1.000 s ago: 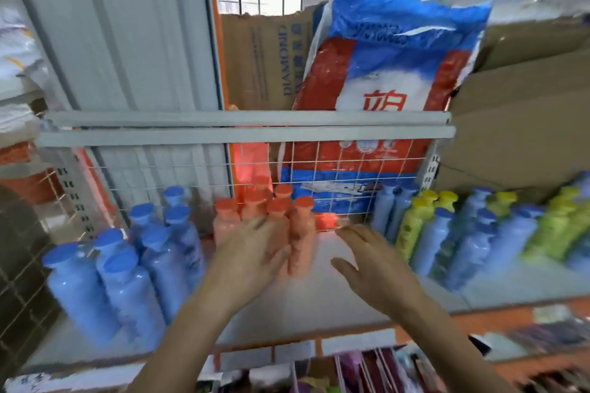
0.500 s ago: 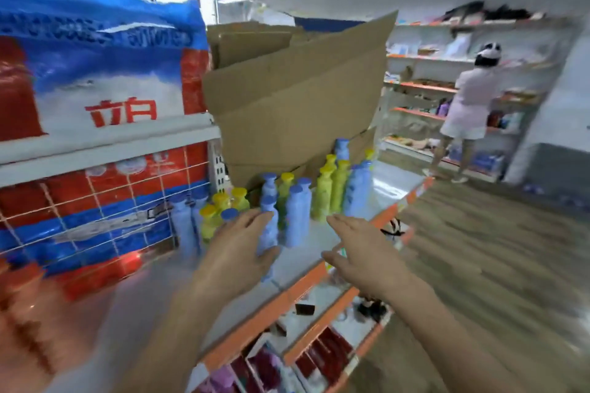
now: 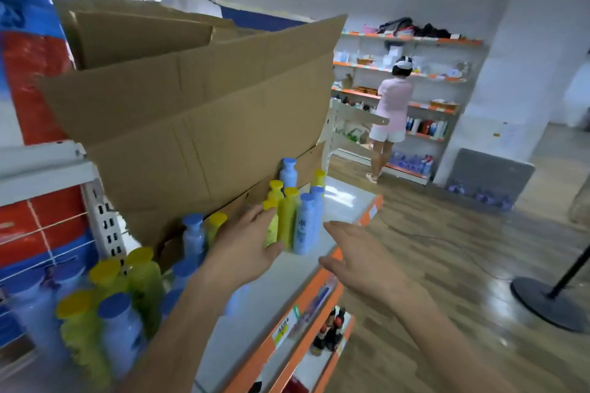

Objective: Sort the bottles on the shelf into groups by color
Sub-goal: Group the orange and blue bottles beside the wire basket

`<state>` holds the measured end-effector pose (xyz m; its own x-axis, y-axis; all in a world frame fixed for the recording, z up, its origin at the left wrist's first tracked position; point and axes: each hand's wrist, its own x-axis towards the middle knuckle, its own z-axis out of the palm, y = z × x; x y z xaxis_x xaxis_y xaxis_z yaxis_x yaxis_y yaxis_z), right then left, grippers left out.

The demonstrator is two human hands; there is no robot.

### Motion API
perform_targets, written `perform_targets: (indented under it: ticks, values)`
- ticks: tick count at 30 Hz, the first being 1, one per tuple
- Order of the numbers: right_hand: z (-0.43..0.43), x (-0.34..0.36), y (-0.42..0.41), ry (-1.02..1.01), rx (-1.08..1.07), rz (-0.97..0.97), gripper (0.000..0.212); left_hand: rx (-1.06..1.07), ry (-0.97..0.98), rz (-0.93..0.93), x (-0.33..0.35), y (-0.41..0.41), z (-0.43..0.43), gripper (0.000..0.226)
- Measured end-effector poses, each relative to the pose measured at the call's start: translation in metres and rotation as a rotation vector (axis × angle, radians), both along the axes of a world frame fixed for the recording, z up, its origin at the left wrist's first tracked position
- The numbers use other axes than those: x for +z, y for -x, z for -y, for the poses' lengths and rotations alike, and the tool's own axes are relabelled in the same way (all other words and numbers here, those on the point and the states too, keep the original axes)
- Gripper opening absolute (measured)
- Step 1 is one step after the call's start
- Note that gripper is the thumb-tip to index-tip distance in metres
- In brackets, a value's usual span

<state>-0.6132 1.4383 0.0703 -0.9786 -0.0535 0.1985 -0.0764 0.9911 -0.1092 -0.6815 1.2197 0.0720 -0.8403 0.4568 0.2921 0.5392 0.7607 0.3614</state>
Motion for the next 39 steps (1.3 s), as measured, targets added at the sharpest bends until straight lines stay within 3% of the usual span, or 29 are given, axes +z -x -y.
perform_targets:
  ticks: [11,22,27,33,39]
  values:
    - [-0.036,-0.001,0.118,0.087,-0.019,-0.039,0.059,0.013,0.061,0.028,-0.003,0.106,-0.037,0.062]
    - [-0.102,-0.004,0.273,0.149,0.153,-0.059,0.058,0.192,0.053,0.06,-0.006,0.189,-0.083,0.075]
    - [-0.119,-0.012,0.347,0.172,0.204,-0.002,0.058,0.308,0.056,0.062,-0.019,0.209,-0.101,0.065]
    - [-0.107,-0.023,0.409,0.055,0.22,0.096,0.066,0.384,0.064,0.105,-0.031,0.23,-0.105,0.064]
    - [-0.099,-0.041,0.437,0.146,0.167,0.154,0.068,0.408,0.086,0.102,-0.043,0.245,-0.105,0.062]
